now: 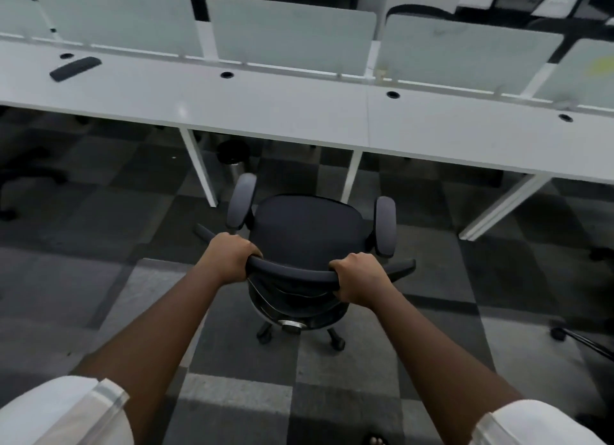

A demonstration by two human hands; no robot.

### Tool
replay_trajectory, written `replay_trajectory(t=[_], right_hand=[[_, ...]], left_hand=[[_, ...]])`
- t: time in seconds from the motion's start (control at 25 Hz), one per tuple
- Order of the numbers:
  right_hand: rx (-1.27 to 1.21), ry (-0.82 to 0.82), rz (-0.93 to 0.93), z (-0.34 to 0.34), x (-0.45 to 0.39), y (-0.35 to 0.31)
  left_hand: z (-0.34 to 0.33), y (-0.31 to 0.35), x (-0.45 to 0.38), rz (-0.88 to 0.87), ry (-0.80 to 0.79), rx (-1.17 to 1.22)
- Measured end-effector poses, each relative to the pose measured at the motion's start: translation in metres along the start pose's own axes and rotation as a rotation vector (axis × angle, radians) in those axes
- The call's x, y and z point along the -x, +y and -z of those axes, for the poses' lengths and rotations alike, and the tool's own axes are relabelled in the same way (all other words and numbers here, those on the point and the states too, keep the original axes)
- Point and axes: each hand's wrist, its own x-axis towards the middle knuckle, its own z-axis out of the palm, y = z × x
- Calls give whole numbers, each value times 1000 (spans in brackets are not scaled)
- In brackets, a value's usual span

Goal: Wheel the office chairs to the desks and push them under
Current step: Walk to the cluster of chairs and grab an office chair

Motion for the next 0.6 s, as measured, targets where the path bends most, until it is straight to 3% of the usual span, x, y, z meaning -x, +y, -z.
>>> replay_trajectory(t=[0.24,0.6], right_hand=[[25,-31,151,23,-89,-72],[77,19,364,54,-228,-200]], left_hand=[[-19,-80,38,167,19,77],[-42,-225,87,436,-72,121]])
